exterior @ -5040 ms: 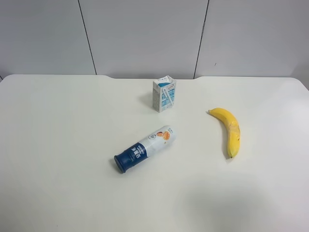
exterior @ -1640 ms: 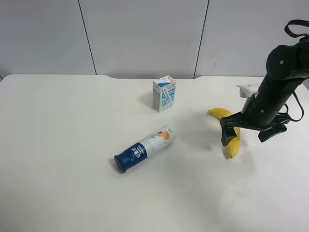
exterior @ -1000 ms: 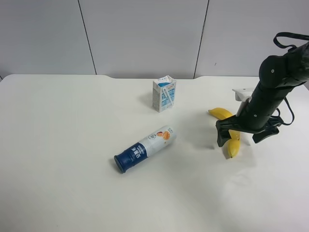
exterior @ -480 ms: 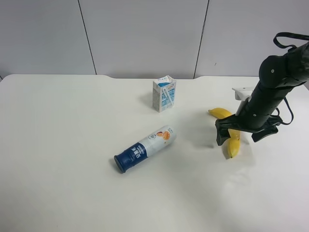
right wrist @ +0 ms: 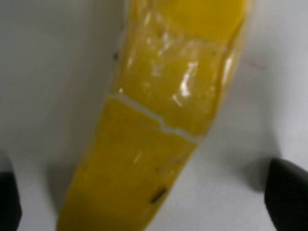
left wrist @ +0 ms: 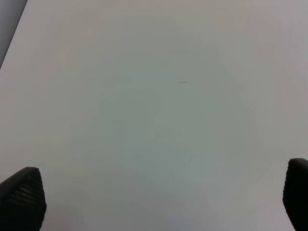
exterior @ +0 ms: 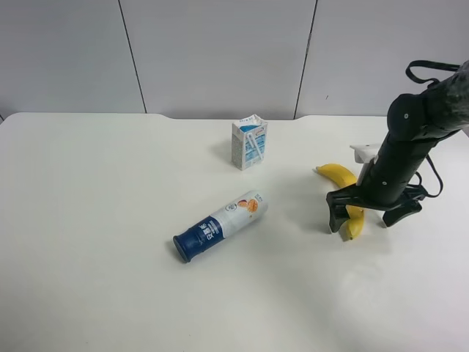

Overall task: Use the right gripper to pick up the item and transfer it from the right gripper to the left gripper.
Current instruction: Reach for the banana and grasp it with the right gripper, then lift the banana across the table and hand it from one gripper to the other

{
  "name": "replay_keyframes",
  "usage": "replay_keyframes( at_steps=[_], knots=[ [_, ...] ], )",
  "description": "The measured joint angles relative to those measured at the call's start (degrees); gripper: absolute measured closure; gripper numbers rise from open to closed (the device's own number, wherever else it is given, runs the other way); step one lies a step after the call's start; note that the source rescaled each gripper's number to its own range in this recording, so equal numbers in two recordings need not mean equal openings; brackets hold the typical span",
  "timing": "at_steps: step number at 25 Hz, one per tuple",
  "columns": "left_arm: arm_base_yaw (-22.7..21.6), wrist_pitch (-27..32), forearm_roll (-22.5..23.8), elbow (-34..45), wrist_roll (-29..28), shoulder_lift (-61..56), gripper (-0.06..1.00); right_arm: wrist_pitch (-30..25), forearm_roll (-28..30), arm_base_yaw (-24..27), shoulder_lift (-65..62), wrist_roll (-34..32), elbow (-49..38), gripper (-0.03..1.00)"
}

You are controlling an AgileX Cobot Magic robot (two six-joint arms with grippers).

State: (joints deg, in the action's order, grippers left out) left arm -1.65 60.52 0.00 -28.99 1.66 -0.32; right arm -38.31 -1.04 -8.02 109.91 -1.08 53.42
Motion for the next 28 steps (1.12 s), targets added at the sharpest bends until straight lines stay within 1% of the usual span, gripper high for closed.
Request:
replay_keyframes(
  at_steps=[5,6,7,9,10,11,12,13,22,28],
  knots=[
    [0.0,0.0,0.0,0.0,0.0,0.0,-0.06,0.13,-1.31,0.0,0.18,-0.06,0.04,-0.02],
    [0.0,0.0,0.0,0.0,0.0,0.0,-0.06,0.19,-1.31,0.0,0.18,-0.17,0.04,0.01],
    [0.0,0.0,0.0,0.0,0.0,0.0,-0.06,0.26,-1.31,0.0,0.18,-0.24,0.04,0.09],
    [0.0,0.0,0.0,0.0,0.0,0.0,-0.06,0.32,-1.31,0.0,0.18,-0.51,0.04,0.32],
    [0.0,0.0,0.0,0.0,0.0,0.0,-0.06,0.38,-1.31,0.0,0.18,-0.52,0.04,0.51],
    [0.0,0.0,0.0,0.0,0.0,0.0,-0.06,0.38,-1.31,0.0,0.18,-0.52,0.04,0.75],
    [0.0,0.0,0.0,0.0,0.0,0.0,-0.06,0.3,-1.31,0.0,0.18,-0.58,0.04,0.97],
    [0.0,0.0,0.0,0.0,0.0,0.0,-0.06,0.3,-1.42,0.0,0.18,-0.48,0.04,0.95],
    [0.0,0.0,0.0,0.0,0.0,0.0,-0.06,-0.1,-1.49,0.0,-0.92,0.42,0.04,0.95],
    [0.0,0.0,0.0,0.0,0.0,0.0,-0.06,-4.01,-1.28,0.0,-7.78,1.88,-0.01,0.95]
  ],
)
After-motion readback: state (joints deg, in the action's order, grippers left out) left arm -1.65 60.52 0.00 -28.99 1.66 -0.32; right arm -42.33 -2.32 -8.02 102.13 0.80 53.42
